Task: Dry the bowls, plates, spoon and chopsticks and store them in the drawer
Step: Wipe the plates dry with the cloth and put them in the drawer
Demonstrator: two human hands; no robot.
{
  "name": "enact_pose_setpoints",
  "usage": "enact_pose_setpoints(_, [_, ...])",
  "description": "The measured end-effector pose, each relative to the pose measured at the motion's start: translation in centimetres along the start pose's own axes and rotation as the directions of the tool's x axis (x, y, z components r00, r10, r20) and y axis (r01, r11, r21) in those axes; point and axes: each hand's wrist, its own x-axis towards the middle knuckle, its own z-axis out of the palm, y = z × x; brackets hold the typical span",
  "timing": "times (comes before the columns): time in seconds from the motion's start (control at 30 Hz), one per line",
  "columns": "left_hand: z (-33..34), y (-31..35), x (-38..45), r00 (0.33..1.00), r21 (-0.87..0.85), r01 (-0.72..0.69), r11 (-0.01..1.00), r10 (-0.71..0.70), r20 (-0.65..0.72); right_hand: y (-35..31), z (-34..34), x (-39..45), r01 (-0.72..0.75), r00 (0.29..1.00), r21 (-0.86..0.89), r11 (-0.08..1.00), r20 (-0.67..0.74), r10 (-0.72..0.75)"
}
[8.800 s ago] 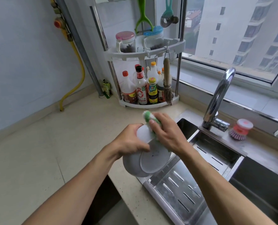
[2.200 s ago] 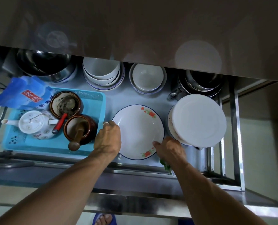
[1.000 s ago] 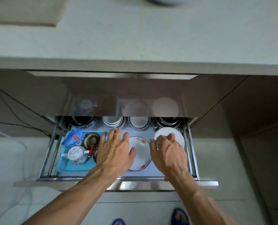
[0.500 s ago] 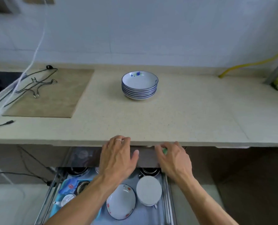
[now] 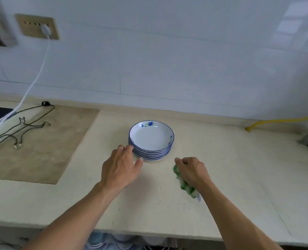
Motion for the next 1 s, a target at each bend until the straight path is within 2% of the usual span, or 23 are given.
enact_pose_setpoints(0.23, [2.2,-0.8,10.0,0.983,-0.078,0.168,0.983,-0.161,0.091,-2.3,0.4,10.2,-0.056,0.997,-0.067,0.996,-0.048,0.053])
enact_pose_setpoints(0.47, [4.0,-1.2,13.4,0.951,-0.082,0.268,0.960,-0.250,0.182,-2.8,2.4,14.2,-0.119,0.992,-0.182,0.976,0.021,0.125])
enact_pose_setpoints(0.6, [4.3,-1.0,14.1,0.939,-0.074,0.287,0.955,-0.265,0.219,-3.0,2.3,15.0,-0.156,0.984,-0.165,0.974,0.056,0.168])
enact_pose_setpoints(0.7, [4.2,-0.9,14.4,0.930,-0.100,0.311,0.945,-0.281,0.239,-3.3,1.9,15.2,-0.175,0.979,-0.112,0.978,0.087,0.185])
enact_pose_setpoints(0.83, [3.8,-0.9,14.4,0.932,-0.140,0.303,0.943,-0.262,0.249,-3.4,1.8,14.6,-0.229,0.968,0.057,0.972,0.115,0.221])
enact_pose_setpoints(1.0, [2.5,0.4,13.8,0.952,-0.223,0.270,0.937,-0.225,0.206,-3.2,0.9,12.9,-0.251,0.968,0.251,0.935,0.085,0.237])
